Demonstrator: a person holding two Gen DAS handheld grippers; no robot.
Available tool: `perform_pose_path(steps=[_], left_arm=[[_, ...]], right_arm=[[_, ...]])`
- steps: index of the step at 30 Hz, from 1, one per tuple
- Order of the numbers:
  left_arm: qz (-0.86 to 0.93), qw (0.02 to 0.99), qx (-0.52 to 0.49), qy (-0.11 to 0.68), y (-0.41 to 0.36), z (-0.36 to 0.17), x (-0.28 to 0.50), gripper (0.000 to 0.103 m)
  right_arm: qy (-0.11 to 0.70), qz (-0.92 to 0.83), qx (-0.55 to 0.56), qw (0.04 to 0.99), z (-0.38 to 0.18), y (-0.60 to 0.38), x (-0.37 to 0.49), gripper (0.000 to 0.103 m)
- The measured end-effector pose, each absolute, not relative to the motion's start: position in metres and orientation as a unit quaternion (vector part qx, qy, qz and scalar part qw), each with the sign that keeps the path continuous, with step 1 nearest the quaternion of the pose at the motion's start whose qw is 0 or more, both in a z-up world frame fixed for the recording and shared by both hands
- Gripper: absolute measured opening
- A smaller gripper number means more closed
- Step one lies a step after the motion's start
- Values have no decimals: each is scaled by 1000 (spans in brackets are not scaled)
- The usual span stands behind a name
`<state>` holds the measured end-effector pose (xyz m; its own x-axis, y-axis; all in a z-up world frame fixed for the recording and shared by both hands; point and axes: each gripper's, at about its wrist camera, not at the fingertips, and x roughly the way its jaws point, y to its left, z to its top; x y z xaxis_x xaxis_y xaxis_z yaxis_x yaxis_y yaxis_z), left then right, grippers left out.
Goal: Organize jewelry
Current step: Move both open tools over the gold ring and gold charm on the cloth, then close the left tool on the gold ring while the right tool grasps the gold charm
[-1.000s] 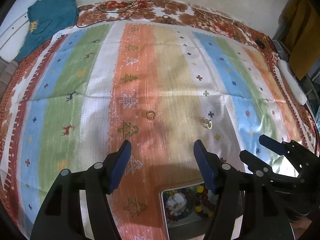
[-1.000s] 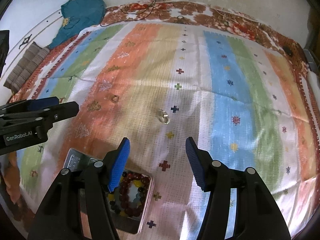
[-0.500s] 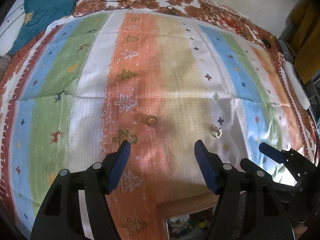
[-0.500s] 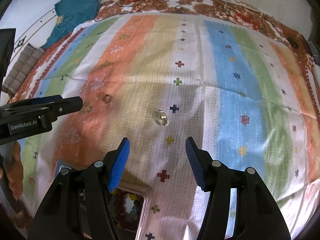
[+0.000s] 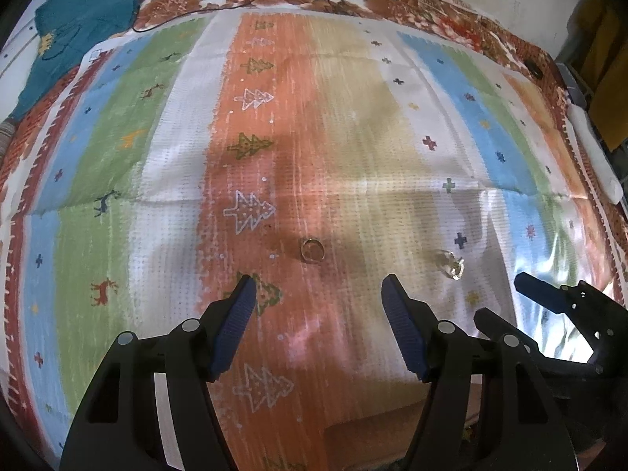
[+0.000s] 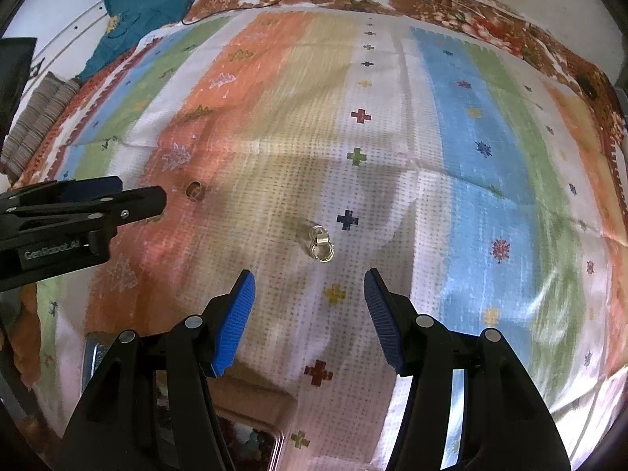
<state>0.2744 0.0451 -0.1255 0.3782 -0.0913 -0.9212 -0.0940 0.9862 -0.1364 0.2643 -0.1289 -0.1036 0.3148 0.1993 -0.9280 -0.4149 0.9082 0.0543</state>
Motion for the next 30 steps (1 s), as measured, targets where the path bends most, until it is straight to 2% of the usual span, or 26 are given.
perform_pose_path(steps=[27,30], left_arm=[[1,811,-61,582,49,-170,306,63],[-2,809,-59,585,49,-173,308,55]], right_arm=[[584,178,-102,786,-144,-119,293,58],[572,161,-101,797,-145,-123,298,58]])
